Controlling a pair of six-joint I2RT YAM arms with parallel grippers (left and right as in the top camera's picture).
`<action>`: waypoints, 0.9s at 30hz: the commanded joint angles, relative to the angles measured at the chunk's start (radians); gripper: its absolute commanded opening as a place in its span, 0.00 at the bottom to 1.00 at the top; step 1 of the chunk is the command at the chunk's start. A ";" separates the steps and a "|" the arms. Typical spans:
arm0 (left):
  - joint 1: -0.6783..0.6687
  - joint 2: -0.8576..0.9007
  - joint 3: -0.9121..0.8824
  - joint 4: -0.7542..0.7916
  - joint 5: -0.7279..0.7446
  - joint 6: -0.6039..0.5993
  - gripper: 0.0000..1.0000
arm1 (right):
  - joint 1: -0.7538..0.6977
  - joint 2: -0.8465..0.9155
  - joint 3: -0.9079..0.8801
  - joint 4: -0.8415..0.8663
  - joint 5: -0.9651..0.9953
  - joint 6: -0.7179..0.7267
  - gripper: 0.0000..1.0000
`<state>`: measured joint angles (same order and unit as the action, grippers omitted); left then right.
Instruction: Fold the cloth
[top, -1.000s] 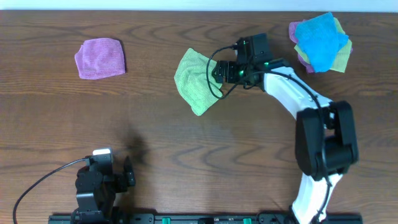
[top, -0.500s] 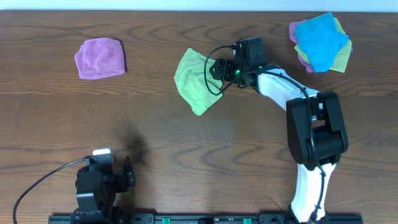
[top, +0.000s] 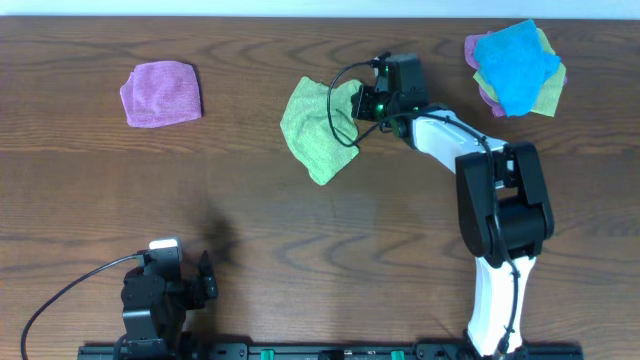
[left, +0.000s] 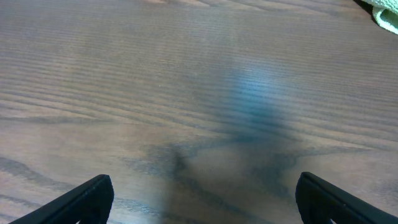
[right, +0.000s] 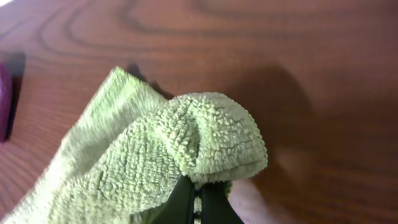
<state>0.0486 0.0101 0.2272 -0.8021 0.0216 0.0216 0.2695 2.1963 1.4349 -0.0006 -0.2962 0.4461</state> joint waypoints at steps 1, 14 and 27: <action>-0.003 -0.006 -0.039 -0.037 -0.010 -0.008 0.95 | -0.008 -0.039 0.079 0.008 0.072 -0.061 0.02; -0.003 -0.006 -0.039 -0.037 -0.010 -0.008 0.95 | -0.016 -0.039 0.254 -0.007 0.288 -0.213 0.28; -0.003 -0.006 -0.039 -0.037 -0.010 -0.008 0.95 | 0.024 -0.191 0.254 -0.419 0.110 -0.311 0.99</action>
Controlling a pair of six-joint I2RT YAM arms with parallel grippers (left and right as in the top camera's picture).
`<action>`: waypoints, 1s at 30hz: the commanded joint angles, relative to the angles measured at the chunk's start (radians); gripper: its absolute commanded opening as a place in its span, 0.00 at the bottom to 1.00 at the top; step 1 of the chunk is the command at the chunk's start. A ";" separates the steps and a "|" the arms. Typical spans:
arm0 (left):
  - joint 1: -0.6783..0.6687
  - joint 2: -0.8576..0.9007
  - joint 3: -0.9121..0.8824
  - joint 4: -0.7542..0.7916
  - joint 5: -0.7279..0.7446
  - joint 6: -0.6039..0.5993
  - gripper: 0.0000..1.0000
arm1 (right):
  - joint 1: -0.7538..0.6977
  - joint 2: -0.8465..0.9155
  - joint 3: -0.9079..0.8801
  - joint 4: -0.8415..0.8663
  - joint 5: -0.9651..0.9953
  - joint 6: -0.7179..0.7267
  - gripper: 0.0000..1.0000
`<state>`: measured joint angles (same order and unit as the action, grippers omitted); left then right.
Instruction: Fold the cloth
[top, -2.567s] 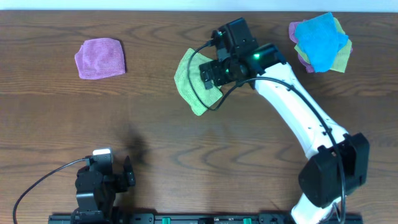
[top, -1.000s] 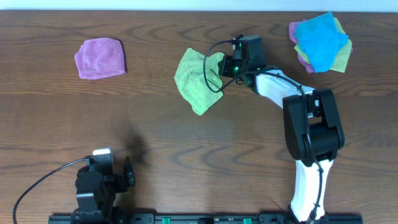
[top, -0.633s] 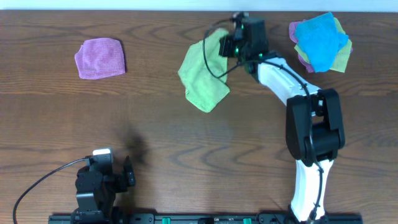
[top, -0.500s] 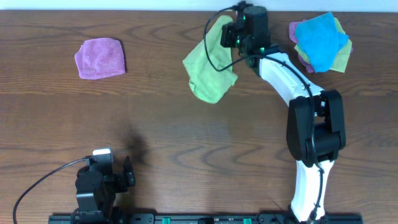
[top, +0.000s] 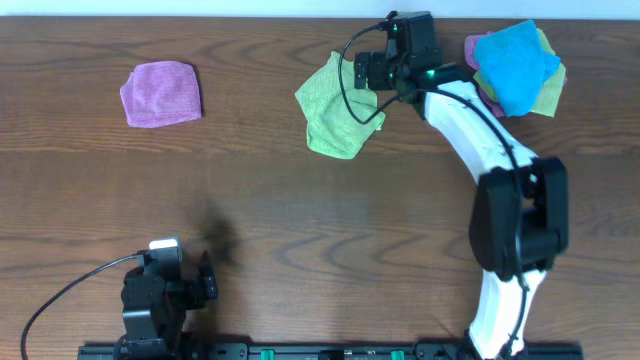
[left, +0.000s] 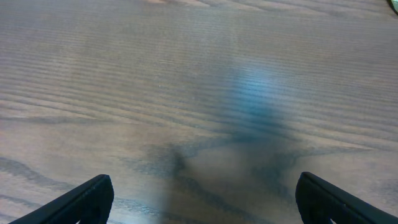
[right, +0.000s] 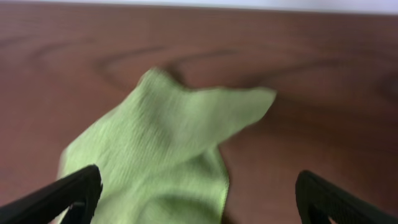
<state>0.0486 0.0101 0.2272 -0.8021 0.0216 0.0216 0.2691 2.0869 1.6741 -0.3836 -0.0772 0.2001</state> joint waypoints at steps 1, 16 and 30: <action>-0.003 -0.006 -0.039 -0.037 -0.010 -0.008 0.95 | 0.042 -0.090 0.014 -0.083 -0.148 -0.090 0.99; -0.003 -0.006 -0.039 -0.037 -0.010 -0.008 0.95 | 0.281 0.038 0.014 -0.306 -0.190 -0.198 0.94; -0.003 -0.006 -0.039 -0.037 -0.010 -0.008 0.95 | 0.281 0.156 0.014 -0.238 -0.188 -0.193 0.87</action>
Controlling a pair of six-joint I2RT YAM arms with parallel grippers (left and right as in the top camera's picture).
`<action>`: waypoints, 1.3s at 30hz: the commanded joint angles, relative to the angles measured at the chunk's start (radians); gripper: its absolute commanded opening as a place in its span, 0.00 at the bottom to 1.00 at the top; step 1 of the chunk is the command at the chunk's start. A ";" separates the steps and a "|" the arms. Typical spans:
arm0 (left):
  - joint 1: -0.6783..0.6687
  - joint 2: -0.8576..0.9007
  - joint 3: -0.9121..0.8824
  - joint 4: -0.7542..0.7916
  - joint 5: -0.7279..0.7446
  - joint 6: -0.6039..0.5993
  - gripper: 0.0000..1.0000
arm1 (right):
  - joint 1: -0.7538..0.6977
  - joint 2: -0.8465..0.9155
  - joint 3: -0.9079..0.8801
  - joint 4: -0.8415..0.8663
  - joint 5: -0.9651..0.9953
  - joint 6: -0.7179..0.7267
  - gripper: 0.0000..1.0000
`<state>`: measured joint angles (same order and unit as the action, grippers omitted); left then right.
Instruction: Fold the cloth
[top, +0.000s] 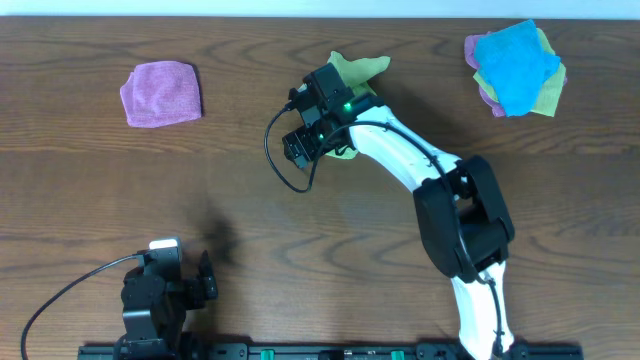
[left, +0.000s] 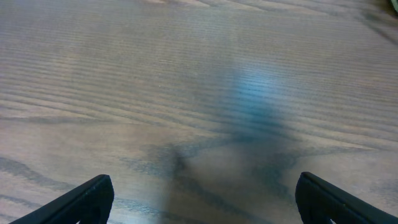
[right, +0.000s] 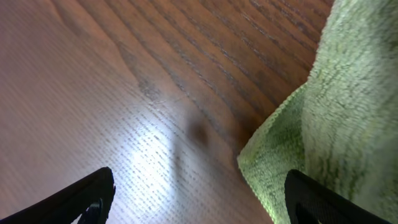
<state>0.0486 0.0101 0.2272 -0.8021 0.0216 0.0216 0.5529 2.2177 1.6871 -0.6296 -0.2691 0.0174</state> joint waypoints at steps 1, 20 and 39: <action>-0.003 -0.006 -0.039 -0.037 -0.010 -0.008 0.95 | -0.003 0.035 0.001 0.015 0.003 -0.010 0.86; -0.003 -0.006 -0.039 -0.037 -0.010 -0.008 0.95 | -0.015 0.077 0.001 0.134 0.109 0.034 0.48; -0.003 -0.006 -0.039 -0.037 -0.010 -0.008 0.95 | 0.185 -0.102 0.146 -0.042 0.010 0.042 0.01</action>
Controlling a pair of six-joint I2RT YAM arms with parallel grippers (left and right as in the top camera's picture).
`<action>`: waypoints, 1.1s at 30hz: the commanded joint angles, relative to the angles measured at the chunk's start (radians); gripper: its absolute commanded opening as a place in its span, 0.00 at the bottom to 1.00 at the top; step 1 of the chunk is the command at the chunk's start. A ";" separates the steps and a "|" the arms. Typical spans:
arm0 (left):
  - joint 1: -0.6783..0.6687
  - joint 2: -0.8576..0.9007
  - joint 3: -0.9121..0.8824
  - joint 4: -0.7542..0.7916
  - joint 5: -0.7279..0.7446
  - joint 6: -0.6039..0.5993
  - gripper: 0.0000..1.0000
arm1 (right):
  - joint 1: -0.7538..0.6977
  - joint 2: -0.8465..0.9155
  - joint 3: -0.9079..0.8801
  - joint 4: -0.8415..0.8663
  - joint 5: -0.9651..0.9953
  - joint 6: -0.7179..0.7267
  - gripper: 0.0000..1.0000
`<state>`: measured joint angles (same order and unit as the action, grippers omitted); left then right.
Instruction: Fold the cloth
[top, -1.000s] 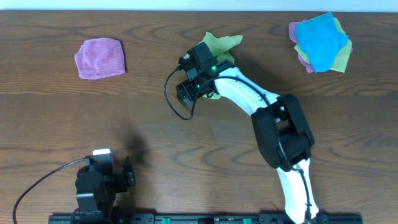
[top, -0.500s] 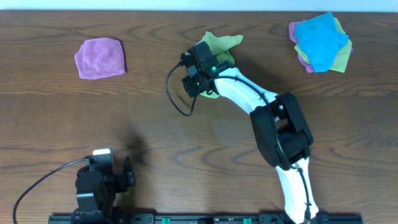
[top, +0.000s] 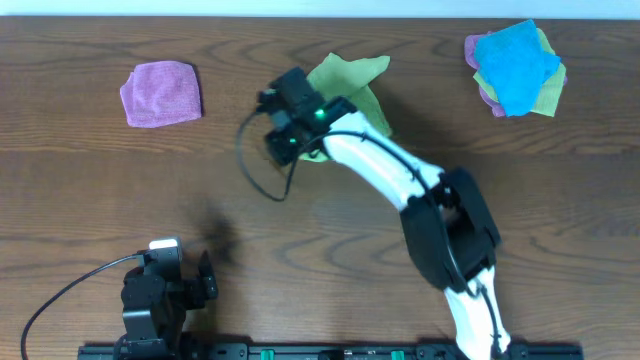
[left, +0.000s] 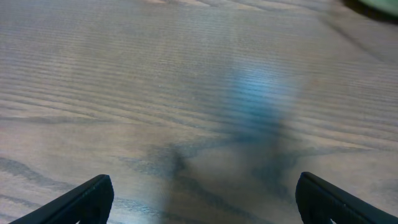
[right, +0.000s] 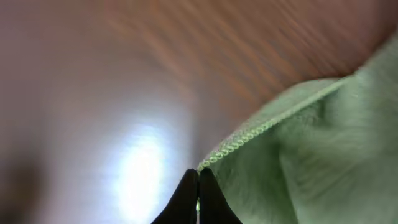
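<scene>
The green cloth (top: 350, 78) lies crumpled at the far middle of the table, partly under my right arm. My right gripper (top: 285, 140) sits at the cloth's near-left side. In the right wrist view the gripper (right: 199, 178) is shut, pinching the stitched hem of the green cloth (right: 311, 143) at a corner. My left gripper (top: 207, 277) rests at the near left, far from the cloth. In its own view the left gripper (left: 204, 190) is open over bare wood.
A folded purple cloth (top: 160, 93) lies at the far left. A pile of cloths (top: 515, 65) with a blue one on top sits at the far right. The table's far edge runs just behind the green cloth.
My right gripper was open beside the green cloth's near-left edge; now it is shut on that hem and stands slightly further left. The left arm has not moved.
First my right gripper was shut on a bunched fold of the green cloth mid-table. Then it was open at the far edge, the cloth lying further back. After that it was open at the cloth's near-left edge, and now it pinches the hem there.
</scene>
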<state>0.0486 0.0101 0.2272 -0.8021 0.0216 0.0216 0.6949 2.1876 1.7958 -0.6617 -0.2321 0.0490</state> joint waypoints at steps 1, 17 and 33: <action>-0.003 -0.006 -0.039 -0.037 -0.010 -0.008 0.95 | 0.061 -0.073 0.038 -0.022 -0.051 0.010 0.01; -0.003 -0.006 -0.039 -0.037 -0.010 -0.009 0.95 | 0.162 -0.066 0.037 -0.066 -0.057 0.070 0.79; -0.003 -0.006 -0.039 0.095 0.135 -0.071 0.95 | -0.140 -0.365 0.034 -0.372 -0.017 0.075 0.72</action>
<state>0.0486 0.0101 0.1944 -0.7341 0.0673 -0.0002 0.5671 1.8565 1.8301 -1.0153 -0.2394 0.1677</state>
